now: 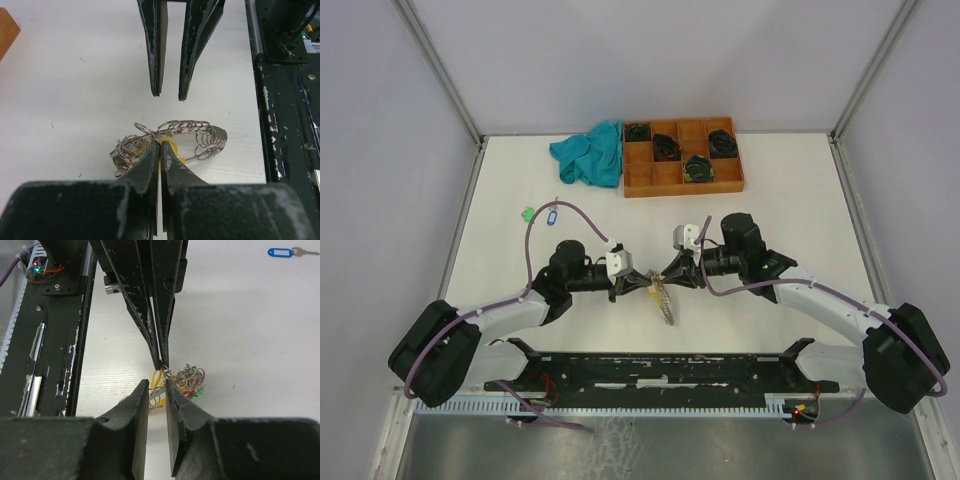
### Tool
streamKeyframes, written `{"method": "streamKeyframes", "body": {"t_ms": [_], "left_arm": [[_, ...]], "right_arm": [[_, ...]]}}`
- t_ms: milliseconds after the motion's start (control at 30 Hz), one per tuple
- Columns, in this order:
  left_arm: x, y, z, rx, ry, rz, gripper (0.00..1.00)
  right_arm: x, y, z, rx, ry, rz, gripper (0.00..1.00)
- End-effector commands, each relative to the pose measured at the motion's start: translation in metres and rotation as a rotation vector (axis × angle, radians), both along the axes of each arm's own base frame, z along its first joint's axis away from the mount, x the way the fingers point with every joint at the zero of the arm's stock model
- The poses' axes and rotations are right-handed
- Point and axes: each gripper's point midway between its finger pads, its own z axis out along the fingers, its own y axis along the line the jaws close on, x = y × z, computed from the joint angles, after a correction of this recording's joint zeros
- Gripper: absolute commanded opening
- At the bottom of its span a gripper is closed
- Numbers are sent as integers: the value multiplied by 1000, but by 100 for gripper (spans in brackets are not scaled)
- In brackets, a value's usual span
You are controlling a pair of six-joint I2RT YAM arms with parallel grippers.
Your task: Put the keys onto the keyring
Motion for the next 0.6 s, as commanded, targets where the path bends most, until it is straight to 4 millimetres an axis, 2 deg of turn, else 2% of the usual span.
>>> {"method": "streamKeyframes", "body": {"t_ms": [0, 267, 567], "left_arm": [[8, -8, 27, -21, -114, -25, 3], [3, -11, 26, -21, -111, -52, 3], [-2, -14, 24, -20, -104, -89, 3]], "right_arm": [[3, 5, 23, 6, -59, 48, 28], [9, 6, 19, -45, -78, 47, 35], [13, 8, 7, -104, -199, 169, 50]]}}
